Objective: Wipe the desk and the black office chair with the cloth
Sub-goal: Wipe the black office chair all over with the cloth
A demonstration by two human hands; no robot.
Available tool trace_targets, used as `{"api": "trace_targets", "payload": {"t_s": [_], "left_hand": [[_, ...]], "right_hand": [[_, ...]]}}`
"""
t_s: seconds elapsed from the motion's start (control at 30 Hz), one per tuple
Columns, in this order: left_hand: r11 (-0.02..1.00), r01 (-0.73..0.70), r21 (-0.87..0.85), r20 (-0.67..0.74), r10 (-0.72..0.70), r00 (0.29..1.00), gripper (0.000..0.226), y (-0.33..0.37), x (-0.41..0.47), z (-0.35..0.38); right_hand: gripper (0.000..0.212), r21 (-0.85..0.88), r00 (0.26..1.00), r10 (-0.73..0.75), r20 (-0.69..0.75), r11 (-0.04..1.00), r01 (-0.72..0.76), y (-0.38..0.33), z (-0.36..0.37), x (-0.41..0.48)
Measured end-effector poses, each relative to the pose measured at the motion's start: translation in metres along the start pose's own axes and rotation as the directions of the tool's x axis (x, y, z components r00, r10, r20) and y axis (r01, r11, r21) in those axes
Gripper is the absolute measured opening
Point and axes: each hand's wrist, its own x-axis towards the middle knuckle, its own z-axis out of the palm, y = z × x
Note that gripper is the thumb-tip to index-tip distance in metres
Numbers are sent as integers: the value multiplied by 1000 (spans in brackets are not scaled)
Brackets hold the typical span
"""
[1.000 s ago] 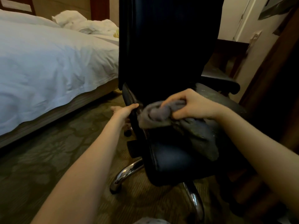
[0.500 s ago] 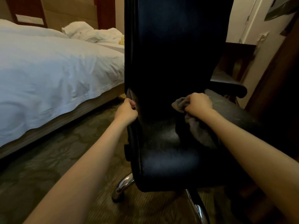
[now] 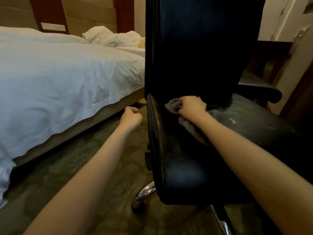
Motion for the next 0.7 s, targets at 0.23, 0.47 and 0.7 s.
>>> {"api": "trace_targets", "payload": {"t_s": [0.23, 0.47, 0.7], "left_hand": [[995, -65, -81, -73, 59, 996, 24, 10, 3, 3], [995, -60, -82, -70, 54, 996, 24, 8, 6, 13], [993, -79, -91, -127, 68, 990, 25, 9, 11, 5]], "right_hand": [[30, 260, 944, -318, -88, 907, 330, -26, -31, -28], [35, 34, 940, -340, -24, 940, 340, -33, -5, -16], [35, 122, 958, -232, -171, 959, 254, -20, -6, -2]]}}
